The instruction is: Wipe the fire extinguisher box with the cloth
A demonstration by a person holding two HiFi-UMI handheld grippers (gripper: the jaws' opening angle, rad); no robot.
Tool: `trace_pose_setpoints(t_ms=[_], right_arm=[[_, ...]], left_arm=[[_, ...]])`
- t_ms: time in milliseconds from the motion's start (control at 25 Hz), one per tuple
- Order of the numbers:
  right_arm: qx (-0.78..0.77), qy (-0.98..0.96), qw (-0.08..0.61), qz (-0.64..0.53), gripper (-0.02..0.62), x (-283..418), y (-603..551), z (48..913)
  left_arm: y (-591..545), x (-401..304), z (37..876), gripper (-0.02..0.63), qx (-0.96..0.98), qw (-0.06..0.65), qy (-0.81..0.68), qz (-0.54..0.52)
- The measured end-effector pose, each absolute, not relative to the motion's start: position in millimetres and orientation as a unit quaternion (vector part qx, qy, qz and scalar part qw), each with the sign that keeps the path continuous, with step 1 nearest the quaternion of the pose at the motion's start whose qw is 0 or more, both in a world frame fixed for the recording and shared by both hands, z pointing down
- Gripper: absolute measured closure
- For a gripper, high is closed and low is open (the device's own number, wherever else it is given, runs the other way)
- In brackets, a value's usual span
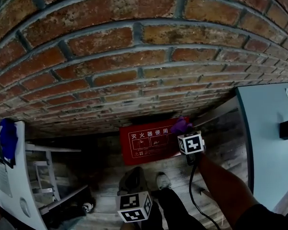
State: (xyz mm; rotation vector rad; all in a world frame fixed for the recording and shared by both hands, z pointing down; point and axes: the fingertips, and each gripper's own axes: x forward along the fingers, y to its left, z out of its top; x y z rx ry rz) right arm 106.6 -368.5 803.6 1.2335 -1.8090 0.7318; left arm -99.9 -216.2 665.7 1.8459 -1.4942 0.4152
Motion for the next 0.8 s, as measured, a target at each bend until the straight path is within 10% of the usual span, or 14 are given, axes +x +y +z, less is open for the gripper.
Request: trace_pose_setpoints(t_ms=[400,800], right_arm=[[0.529,-0.683,0.393,0.316,0.495,152.0,-373.8,804.5],[0.465,-0.741,0.394,0.281,0.495,51.4,-381.8,799.9]], left_arm=[[-222.5,-79.0,667.2,0.6,0.73,0.357,-0.558,0.168],[-203.3,-119.0,671.6,0.6,0.707,0.368,-0.582,0.161]])
